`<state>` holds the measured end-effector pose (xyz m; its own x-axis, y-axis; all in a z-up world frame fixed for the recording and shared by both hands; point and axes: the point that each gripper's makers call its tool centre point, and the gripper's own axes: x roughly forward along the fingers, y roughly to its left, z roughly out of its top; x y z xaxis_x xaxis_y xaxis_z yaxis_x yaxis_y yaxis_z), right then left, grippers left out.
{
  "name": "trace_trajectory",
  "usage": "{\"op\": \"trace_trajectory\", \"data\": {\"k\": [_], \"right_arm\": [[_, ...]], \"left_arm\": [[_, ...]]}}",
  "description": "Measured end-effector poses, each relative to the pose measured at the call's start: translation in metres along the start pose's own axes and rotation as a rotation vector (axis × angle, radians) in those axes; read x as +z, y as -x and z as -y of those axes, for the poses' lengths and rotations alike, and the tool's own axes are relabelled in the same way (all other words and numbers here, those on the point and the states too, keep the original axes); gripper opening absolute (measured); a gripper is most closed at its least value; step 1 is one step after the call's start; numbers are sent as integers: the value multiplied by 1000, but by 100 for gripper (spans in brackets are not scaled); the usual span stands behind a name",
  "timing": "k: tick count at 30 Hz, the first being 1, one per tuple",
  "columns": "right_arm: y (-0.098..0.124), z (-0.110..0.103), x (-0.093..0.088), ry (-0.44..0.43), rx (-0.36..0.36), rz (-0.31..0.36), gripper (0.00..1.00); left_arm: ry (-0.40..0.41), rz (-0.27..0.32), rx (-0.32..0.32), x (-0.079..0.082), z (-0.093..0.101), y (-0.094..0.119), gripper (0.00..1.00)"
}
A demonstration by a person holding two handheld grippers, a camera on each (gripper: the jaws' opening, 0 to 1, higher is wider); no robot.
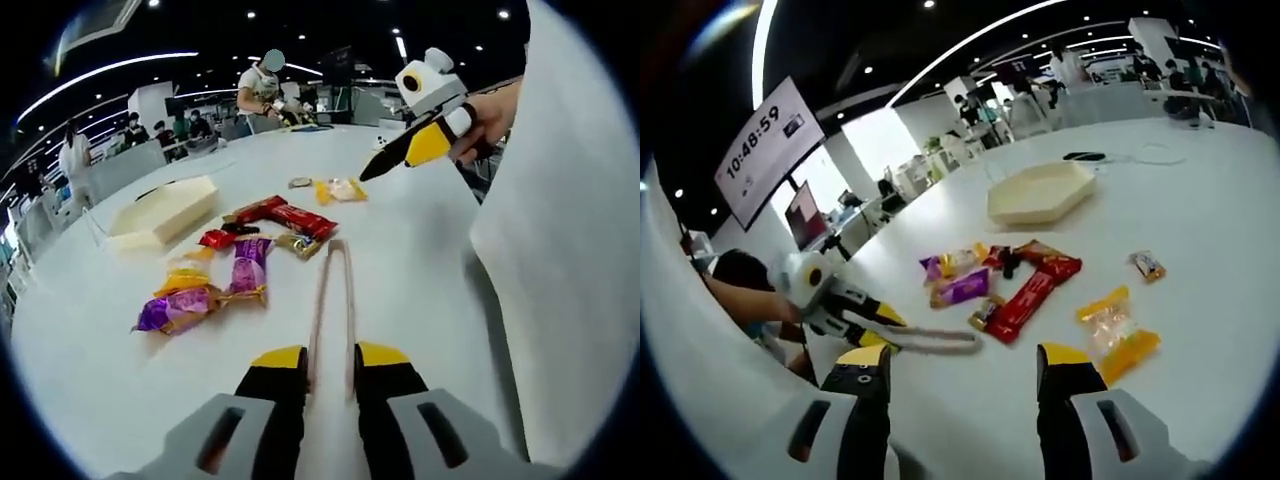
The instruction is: Place the target food into the container with the food tongs after gripping and lifting it, then release it inside without dropping or visibly crushing the food.
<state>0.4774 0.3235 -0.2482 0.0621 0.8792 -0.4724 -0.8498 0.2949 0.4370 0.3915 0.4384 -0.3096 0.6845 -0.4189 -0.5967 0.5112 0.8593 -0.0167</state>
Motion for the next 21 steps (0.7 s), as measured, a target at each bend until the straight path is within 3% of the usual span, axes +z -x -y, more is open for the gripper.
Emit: {"op": "trace_trajectory", "data": {"k": [9,12,15,19,21], "right_arm": [[5,4,2,70,-62,-14,59],[8,3,1,57,-79,2,59],[9,3,-3,45,-82,9,59],[13,4,-15,-62,-62,22,58],[14,4,-13,-46,-56,25,57]], "left_arm": [[15,20,-22,1,-1,-1,13],[42,22,-25,1,-3,-2,13],[128,20,-6,3,-2,-4,16],[106,12,-3,8,-2,-11,15],[97,4,5,10,-1,-10,14]]}}
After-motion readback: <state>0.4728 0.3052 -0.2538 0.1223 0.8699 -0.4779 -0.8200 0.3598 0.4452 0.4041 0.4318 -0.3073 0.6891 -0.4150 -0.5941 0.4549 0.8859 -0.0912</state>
